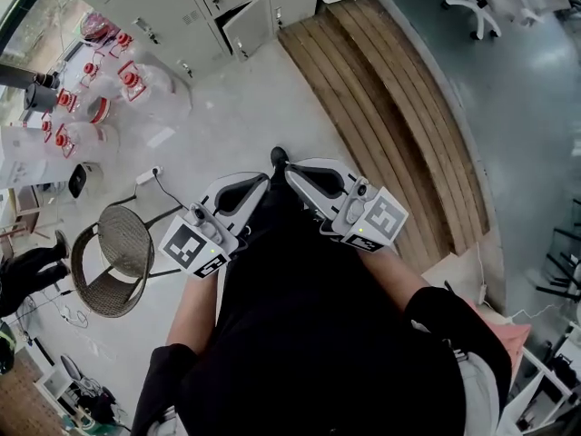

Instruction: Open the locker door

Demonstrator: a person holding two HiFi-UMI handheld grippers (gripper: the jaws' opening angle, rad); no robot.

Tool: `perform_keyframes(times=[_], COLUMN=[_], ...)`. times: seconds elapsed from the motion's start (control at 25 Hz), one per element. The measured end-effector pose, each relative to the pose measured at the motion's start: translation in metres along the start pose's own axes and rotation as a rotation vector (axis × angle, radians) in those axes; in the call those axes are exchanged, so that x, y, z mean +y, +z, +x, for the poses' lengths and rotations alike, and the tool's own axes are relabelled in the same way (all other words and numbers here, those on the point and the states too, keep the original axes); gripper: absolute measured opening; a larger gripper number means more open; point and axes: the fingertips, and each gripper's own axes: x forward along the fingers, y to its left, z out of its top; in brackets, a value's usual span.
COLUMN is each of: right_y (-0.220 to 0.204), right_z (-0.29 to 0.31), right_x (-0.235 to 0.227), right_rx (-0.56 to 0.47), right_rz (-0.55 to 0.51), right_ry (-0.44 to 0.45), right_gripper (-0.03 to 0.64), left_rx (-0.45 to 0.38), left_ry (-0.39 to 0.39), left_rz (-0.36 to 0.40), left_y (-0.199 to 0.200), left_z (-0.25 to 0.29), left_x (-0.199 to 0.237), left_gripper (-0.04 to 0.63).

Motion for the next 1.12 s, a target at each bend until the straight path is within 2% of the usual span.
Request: perform_keyframes(times=[0.24,0.56,0.76,1.12], right_y=[0.007,-0.005,0.004,0.03], right_z=[0.0,0.024,0.064,0.161], right_x=[-0.007,-0.021,-0.06,-0.147], right_rx=[-0.025,0.0,0.031,0.091], right_rz=[-0.017,-0.003,-0.028,-0.052], right_ry=[-0.04,-0.065,-0.058,-0.033], right_gripper=[0.011,0.011,0.011,0.011], left_rx=[-0.009,-0.018,-0.051,-0.154], left_ry=[-0.034,-0.042,-0.029,0.029], left_rz=[0.027,-0.009,-0.028,-0.052], left_y=[0.011,0.01,0.027,0.081], left_z=[0.003,0.002,0.012,0.032], left_x=[0.008,0.045,0.098,0.225], left_gripper=[0.011,0.011,0.011,0.011])
